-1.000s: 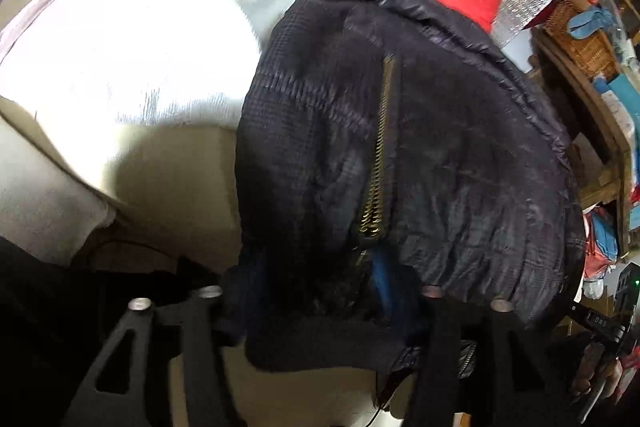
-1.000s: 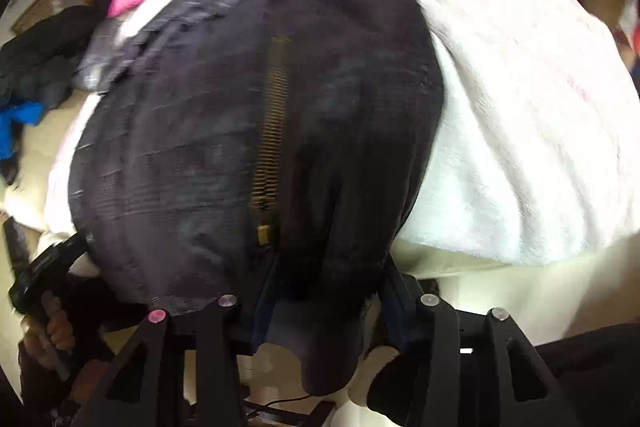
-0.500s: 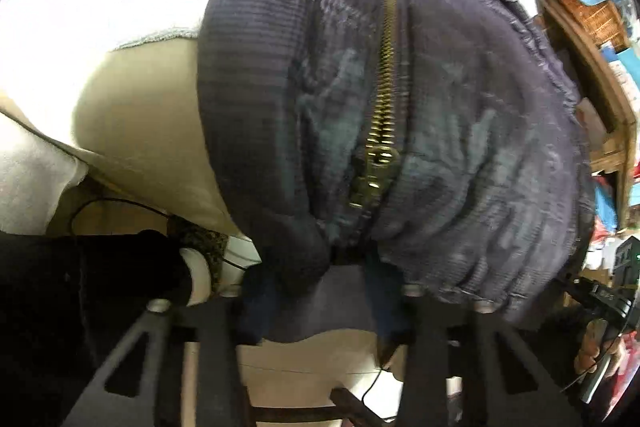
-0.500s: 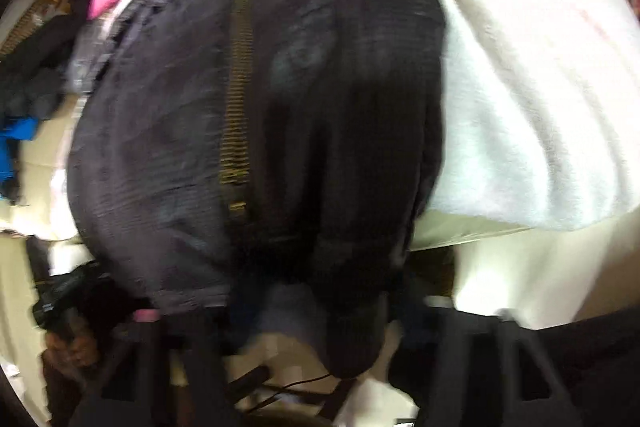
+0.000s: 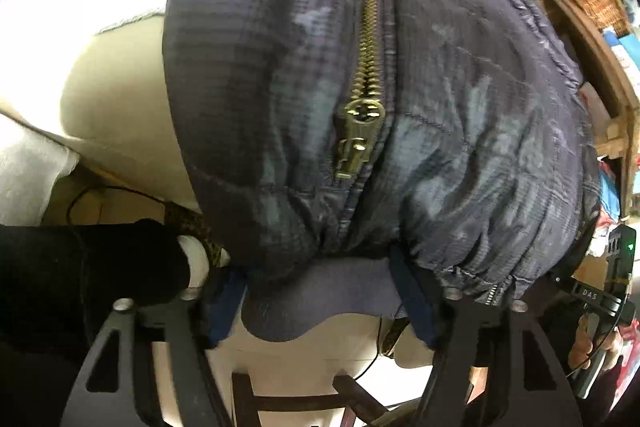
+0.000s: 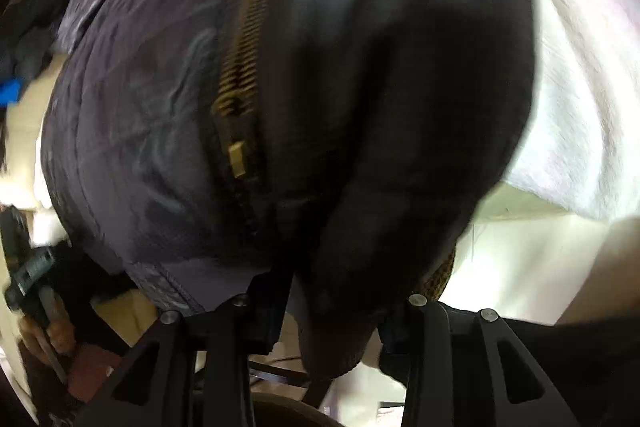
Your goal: Fold large clothes
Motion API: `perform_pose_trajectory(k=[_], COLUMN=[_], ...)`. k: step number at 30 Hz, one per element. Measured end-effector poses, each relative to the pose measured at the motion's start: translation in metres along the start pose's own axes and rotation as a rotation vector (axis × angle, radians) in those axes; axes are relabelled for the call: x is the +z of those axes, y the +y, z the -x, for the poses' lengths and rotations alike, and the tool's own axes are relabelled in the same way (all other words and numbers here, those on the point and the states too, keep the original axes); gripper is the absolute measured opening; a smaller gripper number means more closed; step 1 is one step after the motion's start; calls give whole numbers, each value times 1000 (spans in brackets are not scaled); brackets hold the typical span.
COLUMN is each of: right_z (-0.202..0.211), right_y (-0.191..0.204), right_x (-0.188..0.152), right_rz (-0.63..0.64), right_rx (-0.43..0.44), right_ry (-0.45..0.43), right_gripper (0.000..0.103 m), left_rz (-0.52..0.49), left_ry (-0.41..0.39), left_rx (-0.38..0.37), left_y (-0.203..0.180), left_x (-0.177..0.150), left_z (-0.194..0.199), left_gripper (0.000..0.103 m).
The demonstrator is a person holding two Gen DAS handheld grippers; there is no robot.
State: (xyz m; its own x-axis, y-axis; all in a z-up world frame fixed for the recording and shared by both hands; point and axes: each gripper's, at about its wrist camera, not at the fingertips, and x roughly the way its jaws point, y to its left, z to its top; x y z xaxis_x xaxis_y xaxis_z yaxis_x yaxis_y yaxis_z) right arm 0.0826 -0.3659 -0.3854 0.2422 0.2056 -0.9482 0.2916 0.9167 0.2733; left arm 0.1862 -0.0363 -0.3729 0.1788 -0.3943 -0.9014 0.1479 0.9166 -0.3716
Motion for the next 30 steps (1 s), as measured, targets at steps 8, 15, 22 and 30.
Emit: perform_pose_trajectory(k=[8,15,22,30], right_z=[75,167,216,245], right_y=[33,61,66,46], right_x=[-20,-5,46,164], right_rz=[123,244,228,117], right_rx=[40,173,255,267], right_ry=[-156,-337,-506,-634], right_gripper=[10,10,10,10], left_rz=[-66,-142,-144,-16], left_ry=[-41,-186,-302,-401], left_rx=[-36,-214,-322,-364], left_y=[-23,-45,-51,-45], left_x=[-5,11,87,225], left_z=[60,161,214,199], left_gripper=[10,9,9,9])
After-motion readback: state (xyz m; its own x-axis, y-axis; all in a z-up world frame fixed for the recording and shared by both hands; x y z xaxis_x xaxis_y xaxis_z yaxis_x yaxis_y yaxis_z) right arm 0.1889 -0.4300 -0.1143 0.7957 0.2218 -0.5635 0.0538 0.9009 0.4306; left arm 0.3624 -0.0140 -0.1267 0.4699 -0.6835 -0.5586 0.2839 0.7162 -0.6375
